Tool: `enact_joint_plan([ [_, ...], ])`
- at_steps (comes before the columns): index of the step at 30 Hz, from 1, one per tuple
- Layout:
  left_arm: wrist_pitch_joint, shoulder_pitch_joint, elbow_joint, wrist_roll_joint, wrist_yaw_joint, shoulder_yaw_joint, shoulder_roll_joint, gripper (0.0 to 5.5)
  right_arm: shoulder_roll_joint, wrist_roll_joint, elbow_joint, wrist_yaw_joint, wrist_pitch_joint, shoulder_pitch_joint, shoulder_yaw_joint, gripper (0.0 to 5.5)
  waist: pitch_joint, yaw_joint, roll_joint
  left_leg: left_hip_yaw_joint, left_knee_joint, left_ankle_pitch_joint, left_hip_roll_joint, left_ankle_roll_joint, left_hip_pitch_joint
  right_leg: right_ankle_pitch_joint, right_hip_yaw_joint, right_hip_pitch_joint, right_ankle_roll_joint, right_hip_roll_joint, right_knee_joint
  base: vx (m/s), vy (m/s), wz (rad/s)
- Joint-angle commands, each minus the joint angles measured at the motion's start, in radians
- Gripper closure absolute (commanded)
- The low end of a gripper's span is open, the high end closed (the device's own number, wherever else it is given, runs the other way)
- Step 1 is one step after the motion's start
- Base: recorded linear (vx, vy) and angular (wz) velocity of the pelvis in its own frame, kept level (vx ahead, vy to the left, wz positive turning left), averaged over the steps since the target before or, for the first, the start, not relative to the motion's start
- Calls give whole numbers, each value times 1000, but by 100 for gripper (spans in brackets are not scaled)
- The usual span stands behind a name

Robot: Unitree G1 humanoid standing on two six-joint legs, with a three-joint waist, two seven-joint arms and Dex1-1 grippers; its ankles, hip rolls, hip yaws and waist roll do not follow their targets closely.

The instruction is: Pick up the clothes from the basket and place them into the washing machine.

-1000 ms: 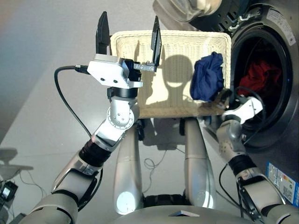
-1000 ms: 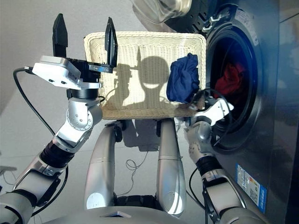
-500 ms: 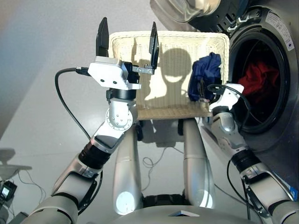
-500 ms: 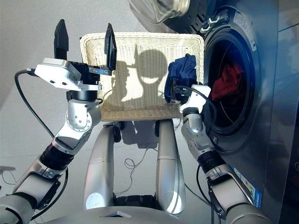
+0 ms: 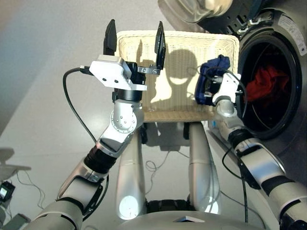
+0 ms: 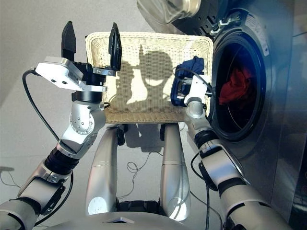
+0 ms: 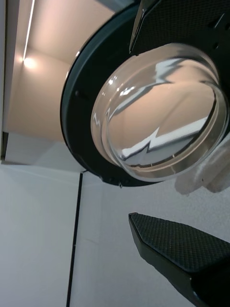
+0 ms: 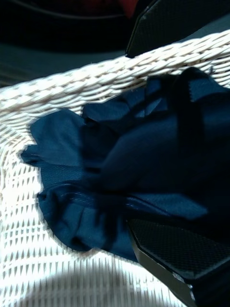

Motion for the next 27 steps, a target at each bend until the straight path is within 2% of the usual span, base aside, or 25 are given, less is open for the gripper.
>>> enact_joint_plan([
  [1, -36, -36, -123, 16, -14, 12, -10, 0, -21, -13, 17, 6, 4, -37, -7, 0, -15, 20, 56, 32, 89, -73, -9, 19, -14, 2, -10, 39, 15, -1, -30, 0, 0, 0],
  [11, -21, -75, -131, 28, -16, 6, -19, 0, -13, -174, 105, 35, 68, -87, 54, 0, -15, 31, 78, 30, 183, -98, 5, 19, -110, -28, -24, -55, 16, 5, 57, 0, 0, 0],
  [18, -10, -113, -131, 39, -10, -1, -25, 0, 21, -166, 144, 36, 79, -108, 44, 0, -15, 32, 85, 33, 212, -112, 7, 22, -147, -40, -26, -97, 19, 6, 86, 0, 0, 0],
  [27, -8, -107, -136, 31, -1, 11, -11, 0, 11, -115, 182, 41, 80, -116, 8, 0, -15, 30, 83, 30, 217, -113, 6, 24, -159, -44, -28, -112, 17, 5, 98, 0, 0, 0],
])
